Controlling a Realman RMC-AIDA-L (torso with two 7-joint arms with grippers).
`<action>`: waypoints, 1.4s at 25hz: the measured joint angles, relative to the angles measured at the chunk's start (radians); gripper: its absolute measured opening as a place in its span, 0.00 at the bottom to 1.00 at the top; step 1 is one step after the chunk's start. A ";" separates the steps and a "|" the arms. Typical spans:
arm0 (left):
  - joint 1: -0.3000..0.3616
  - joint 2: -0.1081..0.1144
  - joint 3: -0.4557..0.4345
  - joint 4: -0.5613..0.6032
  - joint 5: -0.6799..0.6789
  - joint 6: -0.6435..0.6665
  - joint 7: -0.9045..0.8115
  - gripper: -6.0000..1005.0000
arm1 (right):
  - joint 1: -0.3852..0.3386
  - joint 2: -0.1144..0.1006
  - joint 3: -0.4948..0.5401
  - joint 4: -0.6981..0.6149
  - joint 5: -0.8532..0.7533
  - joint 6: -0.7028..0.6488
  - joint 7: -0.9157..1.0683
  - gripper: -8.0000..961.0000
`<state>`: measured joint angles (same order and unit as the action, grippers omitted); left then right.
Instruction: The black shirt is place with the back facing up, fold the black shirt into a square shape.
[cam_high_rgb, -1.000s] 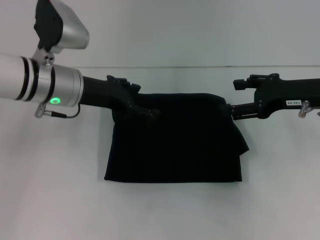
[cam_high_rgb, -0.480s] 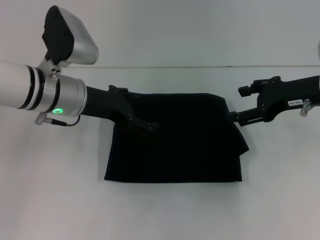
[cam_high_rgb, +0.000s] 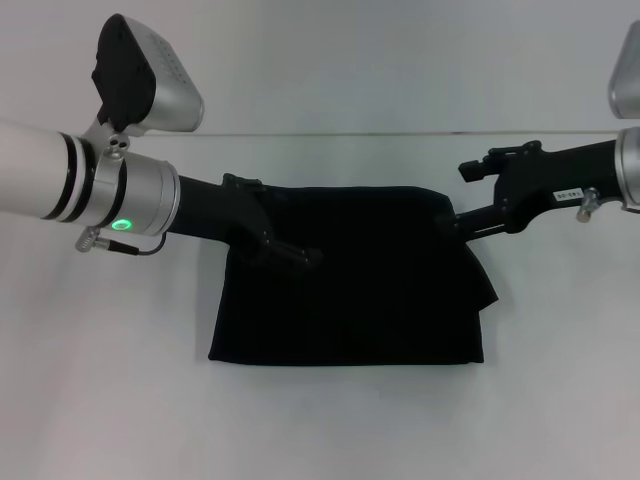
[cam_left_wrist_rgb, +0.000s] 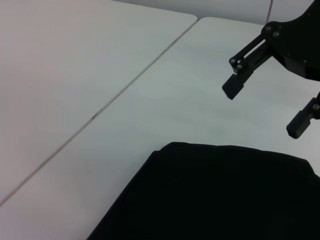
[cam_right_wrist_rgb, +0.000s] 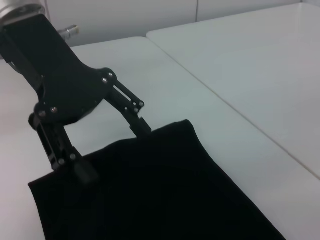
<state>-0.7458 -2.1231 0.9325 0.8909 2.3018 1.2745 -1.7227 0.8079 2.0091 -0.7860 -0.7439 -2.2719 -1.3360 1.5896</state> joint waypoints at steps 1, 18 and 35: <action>0.000 0.000 0.000 0.000 0.000 0.000 0.000 0.95 | 0.002 0.003 -0.001 0.000 0.000 0.001 -0.001 0.95; 0.007 0.000 -0.004 0.002 0.001 -0.001 0.000 0.95 | 0.003 0.036 -0.043 -0.005 0.008 0.025 -0.022 0.95; 0.016 0.000 -0.010 0.005 -0.006 0.006 -0.002 0.95 | 0.000 0.036 -0.038 0.001 0.008 0.034 -0.017 0.95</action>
